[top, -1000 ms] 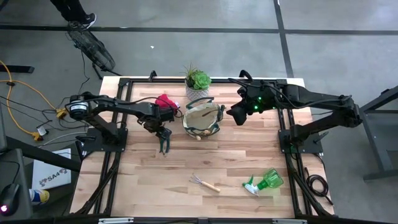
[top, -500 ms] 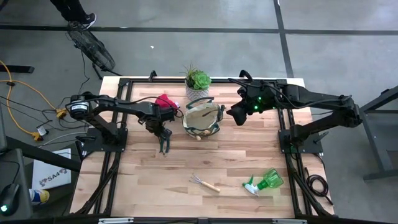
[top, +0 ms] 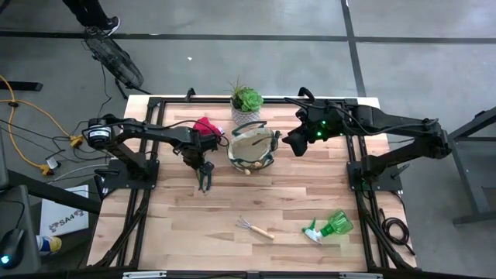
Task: Pick & Place Garden tools in Gardening bag
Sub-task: Put the green shear scissor into the gardening bag
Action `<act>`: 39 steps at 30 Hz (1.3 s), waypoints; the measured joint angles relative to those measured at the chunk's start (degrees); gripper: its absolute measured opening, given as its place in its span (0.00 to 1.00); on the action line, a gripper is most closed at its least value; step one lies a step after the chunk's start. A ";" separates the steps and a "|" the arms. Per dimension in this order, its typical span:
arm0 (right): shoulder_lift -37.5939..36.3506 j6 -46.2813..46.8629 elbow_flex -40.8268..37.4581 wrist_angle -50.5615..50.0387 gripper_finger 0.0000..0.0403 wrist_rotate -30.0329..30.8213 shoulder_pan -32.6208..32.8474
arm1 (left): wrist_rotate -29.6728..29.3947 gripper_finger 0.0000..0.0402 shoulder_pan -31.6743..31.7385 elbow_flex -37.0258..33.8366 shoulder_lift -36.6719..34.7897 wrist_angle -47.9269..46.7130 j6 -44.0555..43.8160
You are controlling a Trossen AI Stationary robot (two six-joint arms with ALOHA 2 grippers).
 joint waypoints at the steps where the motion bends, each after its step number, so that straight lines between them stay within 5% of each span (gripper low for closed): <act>1: 0.00 0.00 0.00 0.00 0.47 0.00 0.00 | 0.20 0.00 0.00 -0.04 0.00 0.00 0.40; 39: 0.02 -1.09 0.00 0.55 0.47 1.70 0.00 | 2.27 0.00 -0.04 2.64 -39.50 -4.25 -3.02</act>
